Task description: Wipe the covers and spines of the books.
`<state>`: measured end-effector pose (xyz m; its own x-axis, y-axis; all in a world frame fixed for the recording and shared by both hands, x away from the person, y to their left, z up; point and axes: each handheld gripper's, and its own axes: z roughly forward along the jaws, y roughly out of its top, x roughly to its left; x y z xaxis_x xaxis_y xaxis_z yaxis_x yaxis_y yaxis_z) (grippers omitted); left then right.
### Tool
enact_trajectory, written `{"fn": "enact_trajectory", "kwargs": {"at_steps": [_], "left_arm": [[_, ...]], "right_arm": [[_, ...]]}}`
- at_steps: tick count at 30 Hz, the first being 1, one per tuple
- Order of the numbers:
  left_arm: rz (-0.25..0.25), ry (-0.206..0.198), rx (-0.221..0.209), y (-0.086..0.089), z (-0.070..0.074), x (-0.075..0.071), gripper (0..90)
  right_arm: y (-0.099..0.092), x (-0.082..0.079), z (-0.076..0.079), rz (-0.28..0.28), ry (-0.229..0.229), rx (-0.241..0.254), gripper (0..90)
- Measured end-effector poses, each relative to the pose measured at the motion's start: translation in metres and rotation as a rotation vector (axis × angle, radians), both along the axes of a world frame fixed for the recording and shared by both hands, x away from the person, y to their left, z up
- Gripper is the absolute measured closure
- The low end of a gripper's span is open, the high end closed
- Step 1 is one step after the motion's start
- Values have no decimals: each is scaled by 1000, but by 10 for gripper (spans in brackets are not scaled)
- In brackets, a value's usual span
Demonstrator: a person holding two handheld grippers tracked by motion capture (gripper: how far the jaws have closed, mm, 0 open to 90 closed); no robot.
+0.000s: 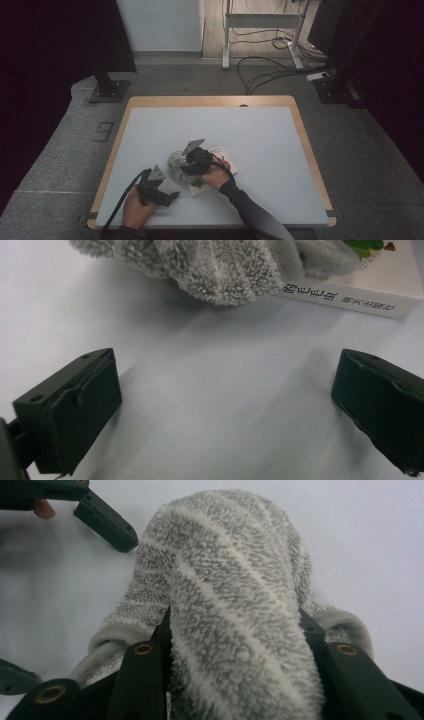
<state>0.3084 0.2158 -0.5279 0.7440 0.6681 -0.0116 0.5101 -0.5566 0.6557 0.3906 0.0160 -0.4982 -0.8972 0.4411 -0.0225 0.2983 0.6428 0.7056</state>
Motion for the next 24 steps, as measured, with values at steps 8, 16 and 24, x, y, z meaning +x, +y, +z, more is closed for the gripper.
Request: {"fn": "enact_trajectory", "kwargs": {"at_steps": [8, 16, 24], "left_arm": [[0, -1, -1, 0, 0, 0, 0], [-1, -1, 0, 0, 0, 0, 0], [-1, -1, 1, 0, 0, 0, 0]], "right_arm": [[-9, -3, 8, -5, -18, 17, 542], [-27, -4, 15, -27, -21, 26, 542], [-46, -7, 22, -46, -24, 38, 542]]}}
